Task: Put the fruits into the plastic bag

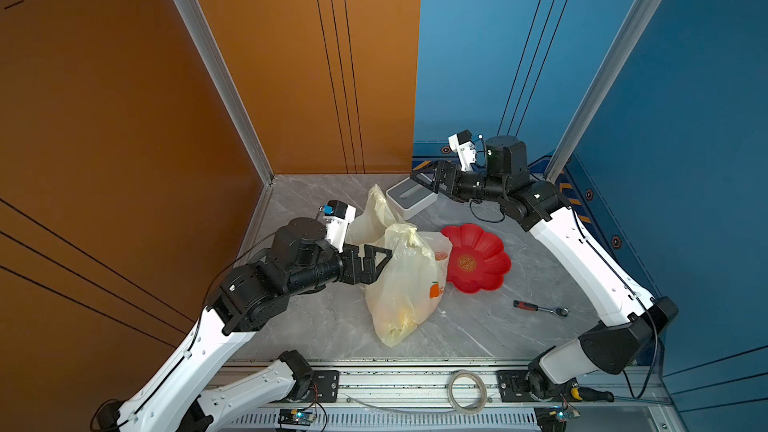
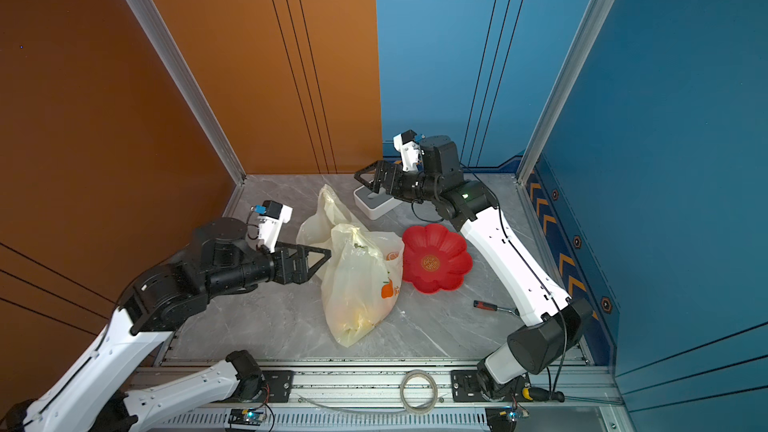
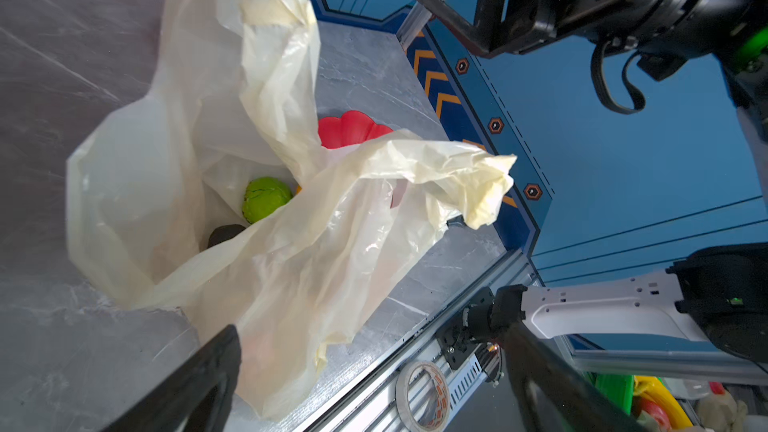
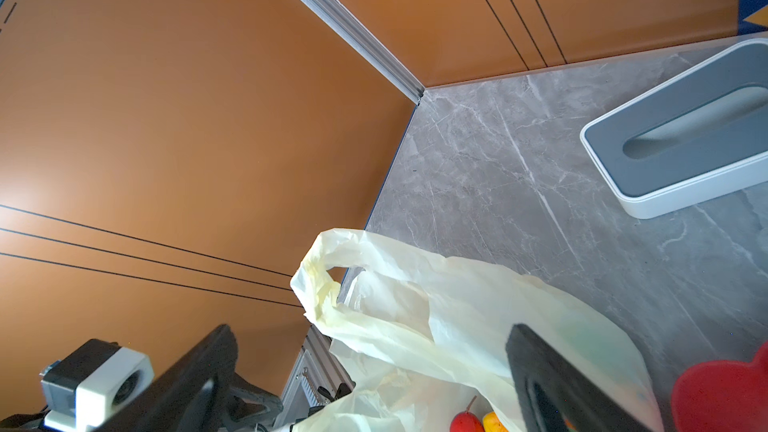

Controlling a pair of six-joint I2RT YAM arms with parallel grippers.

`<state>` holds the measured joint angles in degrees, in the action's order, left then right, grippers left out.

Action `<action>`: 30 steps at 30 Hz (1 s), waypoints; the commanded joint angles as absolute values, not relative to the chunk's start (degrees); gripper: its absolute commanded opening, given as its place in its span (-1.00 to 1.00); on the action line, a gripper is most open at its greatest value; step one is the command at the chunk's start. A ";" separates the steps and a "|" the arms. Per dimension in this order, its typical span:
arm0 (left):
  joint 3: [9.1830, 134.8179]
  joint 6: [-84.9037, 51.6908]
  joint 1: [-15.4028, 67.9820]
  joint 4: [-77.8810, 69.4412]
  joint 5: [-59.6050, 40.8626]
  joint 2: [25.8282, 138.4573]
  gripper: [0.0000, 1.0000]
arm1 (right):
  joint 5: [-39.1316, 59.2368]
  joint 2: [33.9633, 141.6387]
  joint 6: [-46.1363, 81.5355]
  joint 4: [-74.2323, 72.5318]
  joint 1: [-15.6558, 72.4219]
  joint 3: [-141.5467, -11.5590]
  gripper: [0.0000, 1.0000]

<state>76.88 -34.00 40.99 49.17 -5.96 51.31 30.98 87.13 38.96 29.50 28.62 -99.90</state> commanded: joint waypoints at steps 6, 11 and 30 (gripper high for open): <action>81.51 -31.74 34.34 56.58 -3.58 48.60 1.00 | 29.55 82.33 37.08 33.15 25.40 -99.58 1.00; 81.87 -30.81 30.57 56.49 2.62 45.48 1.00 | 28.69 79.88 36.23 34.03 22.55 -98.92 1.00; 28.41 -15.75 -3.41 -8.55 12.44 49.00 0.96 | -2.84 68.63 5.99 -7.95 3.48 -38.36 0.96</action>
